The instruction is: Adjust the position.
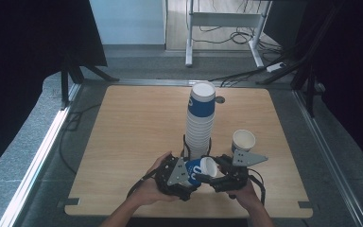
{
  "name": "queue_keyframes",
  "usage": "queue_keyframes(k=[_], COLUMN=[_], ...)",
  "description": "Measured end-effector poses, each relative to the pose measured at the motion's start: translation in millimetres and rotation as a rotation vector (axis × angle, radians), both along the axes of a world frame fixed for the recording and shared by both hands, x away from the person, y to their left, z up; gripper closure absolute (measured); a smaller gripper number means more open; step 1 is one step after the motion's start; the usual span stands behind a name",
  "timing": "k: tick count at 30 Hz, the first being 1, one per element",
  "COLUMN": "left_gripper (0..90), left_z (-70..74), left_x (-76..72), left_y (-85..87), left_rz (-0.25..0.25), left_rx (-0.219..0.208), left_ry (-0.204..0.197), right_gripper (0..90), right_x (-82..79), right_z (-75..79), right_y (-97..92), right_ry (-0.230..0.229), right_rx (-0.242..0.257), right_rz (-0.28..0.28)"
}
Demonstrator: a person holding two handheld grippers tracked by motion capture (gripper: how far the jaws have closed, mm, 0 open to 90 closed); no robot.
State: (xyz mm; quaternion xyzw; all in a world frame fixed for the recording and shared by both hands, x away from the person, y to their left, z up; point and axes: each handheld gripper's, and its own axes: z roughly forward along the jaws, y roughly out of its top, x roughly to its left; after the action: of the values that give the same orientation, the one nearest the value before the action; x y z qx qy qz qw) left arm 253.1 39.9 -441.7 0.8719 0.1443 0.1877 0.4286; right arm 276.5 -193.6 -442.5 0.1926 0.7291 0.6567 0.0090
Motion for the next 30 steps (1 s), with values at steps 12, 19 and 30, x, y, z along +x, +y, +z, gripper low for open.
queue_keyframes(k=[12,19,30], left_gripper=[12.5,14.8,15.7], left_z=[-3.1,-3.8,-3.2], left_x=[1.7,2.5,3.8], left_y=[-2.4,-2.5,2.7], left_rz=[0.002,-0.005,-0.003], left_rx=[-0.003,0.015,0.021], left_ry=[0.022,0.027,0.014], right_gripper=[27.3,26.9,22.3], right_x=[-0.4,-1.5,-3.9], right_z=[-0.6,-0.4,1.7], right_y=[1.7,2.9,6.0], right_ry=[-0.005,-0.022,-0.027], right_rx=[-0.010,-0.031,-0.046], right_rz=[0.003,0.001,-0.027])
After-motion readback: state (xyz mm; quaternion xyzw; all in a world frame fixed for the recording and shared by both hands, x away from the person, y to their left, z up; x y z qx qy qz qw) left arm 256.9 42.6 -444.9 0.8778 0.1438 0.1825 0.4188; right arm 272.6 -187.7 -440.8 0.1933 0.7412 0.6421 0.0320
